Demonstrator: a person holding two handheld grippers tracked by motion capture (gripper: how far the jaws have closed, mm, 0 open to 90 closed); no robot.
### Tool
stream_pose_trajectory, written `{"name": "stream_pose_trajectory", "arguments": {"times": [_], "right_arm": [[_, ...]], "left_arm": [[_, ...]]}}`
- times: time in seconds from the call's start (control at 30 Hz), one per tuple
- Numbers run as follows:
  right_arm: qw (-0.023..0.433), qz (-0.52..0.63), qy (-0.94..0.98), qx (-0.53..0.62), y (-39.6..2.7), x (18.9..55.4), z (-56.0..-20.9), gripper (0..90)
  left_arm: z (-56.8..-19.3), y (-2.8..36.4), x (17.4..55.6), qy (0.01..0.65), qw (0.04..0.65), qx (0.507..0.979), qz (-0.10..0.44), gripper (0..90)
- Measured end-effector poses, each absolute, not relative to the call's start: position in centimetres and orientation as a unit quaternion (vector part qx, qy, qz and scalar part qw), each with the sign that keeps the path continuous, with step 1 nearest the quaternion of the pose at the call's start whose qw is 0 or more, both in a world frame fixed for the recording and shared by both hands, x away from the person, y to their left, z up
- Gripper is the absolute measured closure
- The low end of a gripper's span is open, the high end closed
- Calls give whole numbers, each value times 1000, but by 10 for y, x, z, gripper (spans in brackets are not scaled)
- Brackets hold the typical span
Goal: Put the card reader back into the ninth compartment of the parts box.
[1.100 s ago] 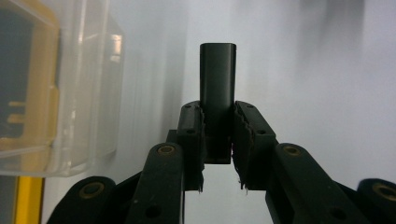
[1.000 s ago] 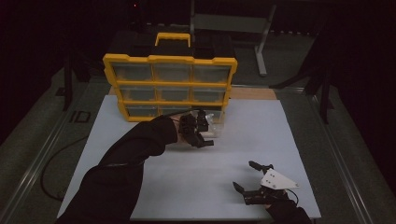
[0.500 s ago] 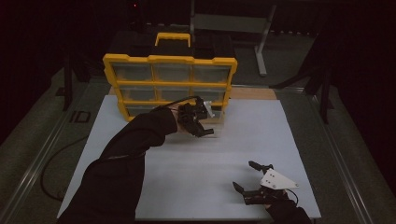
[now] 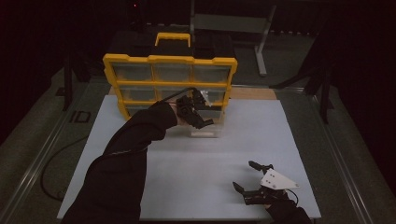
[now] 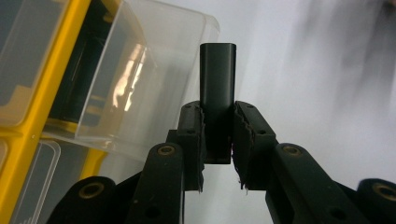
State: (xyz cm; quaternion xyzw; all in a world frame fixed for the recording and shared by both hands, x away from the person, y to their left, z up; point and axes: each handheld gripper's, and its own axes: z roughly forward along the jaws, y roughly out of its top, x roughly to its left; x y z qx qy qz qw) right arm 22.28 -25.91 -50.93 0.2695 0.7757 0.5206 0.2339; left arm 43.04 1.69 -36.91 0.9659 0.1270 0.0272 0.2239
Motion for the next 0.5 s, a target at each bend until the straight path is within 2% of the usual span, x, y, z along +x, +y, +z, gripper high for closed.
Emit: {"name": "stream_pose_trajectory", "arguments": {"times": [0.5], "right_arm": [[234,520,776,268,-259,223,-509,78]], "left_arm": [[-375,18,449,173,233,956,53,748]]}}
